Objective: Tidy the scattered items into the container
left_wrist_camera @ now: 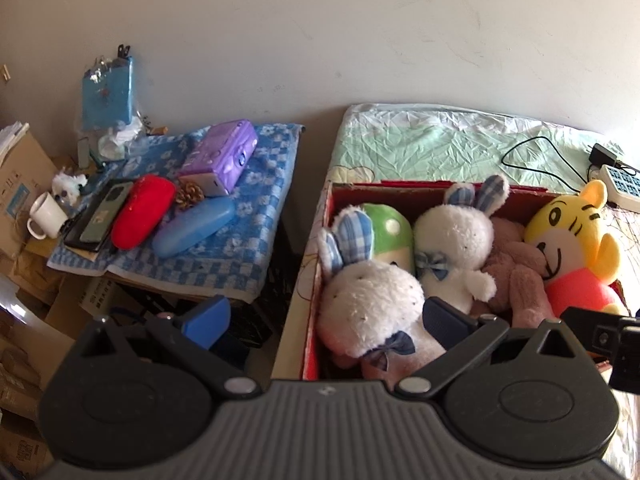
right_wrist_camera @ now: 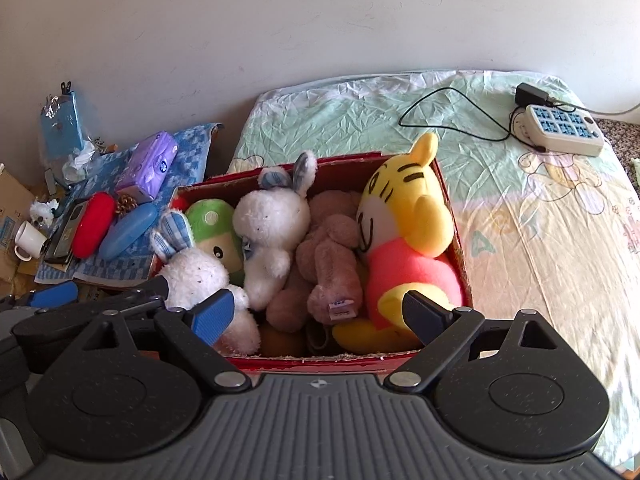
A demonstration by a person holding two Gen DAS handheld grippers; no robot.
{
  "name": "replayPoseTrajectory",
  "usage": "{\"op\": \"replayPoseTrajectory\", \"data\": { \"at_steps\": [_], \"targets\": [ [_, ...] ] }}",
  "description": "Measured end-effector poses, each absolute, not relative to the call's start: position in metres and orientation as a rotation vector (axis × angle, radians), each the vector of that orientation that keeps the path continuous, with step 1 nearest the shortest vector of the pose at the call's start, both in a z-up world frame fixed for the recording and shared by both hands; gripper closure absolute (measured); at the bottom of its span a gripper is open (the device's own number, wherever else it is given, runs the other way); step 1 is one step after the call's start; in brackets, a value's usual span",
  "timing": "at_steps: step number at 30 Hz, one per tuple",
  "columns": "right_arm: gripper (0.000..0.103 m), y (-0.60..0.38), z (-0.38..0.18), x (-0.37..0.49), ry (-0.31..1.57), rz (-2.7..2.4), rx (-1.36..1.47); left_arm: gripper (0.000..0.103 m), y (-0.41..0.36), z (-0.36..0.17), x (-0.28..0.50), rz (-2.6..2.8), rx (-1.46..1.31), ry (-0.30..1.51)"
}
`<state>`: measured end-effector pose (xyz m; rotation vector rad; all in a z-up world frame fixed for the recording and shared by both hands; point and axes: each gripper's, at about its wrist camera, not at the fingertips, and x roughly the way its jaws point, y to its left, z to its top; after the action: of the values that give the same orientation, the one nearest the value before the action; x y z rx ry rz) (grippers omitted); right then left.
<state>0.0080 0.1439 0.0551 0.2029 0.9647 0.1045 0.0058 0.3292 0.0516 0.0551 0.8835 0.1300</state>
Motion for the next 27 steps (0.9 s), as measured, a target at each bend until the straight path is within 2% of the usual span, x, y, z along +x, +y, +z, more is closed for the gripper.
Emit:
{"op": "replayPoseTrajectory", "data": {
  "at_steps": [27],
  "targets": [
    [0.01,0.135,0.042,0.003,0.961,0.067,0.182,0.001,0.32,0.027,0.004,0.108,0.045,0.937]
  ]
}}
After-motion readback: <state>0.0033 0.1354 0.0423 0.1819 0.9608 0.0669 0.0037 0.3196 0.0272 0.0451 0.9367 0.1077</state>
